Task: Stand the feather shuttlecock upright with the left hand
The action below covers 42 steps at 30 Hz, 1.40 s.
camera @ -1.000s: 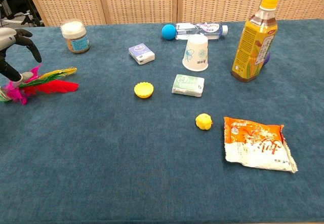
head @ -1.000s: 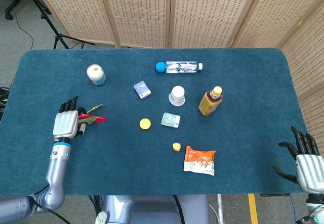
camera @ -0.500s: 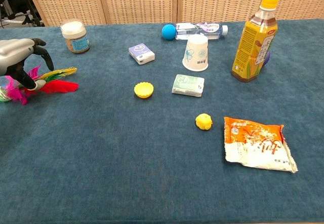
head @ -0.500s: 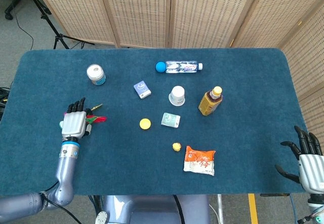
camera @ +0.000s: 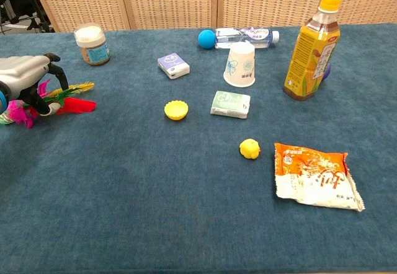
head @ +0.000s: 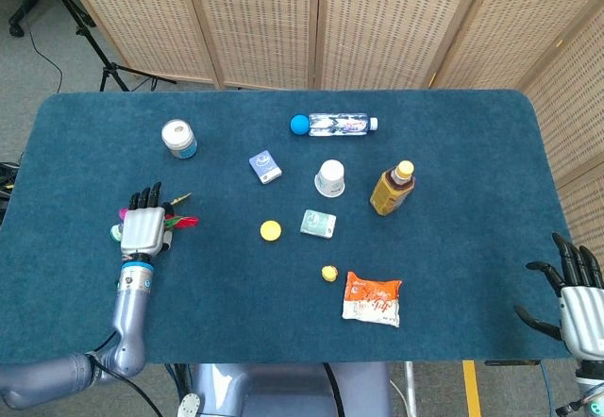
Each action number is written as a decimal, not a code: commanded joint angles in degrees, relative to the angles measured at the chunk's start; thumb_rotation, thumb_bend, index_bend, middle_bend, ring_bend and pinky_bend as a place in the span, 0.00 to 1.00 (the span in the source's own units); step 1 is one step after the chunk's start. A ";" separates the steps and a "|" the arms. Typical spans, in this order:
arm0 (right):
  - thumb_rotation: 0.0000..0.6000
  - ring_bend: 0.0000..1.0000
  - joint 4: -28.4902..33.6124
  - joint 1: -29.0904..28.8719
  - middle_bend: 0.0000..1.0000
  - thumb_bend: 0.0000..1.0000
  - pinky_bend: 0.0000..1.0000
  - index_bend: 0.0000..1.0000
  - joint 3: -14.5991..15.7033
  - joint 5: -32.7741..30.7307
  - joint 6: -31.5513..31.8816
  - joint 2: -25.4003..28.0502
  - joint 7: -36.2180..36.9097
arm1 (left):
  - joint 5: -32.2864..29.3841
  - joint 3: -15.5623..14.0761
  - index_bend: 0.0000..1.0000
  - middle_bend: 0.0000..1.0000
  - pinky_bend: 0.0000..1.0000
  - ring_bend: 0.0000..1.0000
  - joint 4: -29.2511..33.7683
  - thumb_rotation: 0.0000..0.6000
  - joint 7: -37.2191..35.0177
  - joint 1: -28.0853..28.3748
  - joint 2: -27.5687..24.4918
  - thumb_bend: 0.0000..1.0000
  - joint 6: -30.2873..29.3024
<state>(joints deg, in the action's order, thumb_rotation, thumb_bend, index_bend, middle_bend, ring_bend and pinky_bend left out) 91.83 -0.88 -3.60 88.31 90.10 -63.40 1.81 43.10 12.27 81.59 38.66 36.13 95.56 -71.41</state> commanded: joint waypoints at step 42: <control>1.00 0.00 -0.44 -0.06 0.00 0.21 0.00 0.31 0.16 0.43 -0.17 -0.61 -0.93 | 13.09 4.20 0.64 0.00 0.10 0.06 11.70 1.00 -8.36 -3.44 -5.76 0.48 -7.42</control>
<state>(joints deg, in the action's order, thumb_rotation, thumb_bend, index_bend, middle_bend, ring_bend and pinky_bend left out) 91.40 -0.94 -3.44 88.75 89.94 -64.00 0.88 56.19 16.42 93.22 30.37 32.76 89.87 -78.82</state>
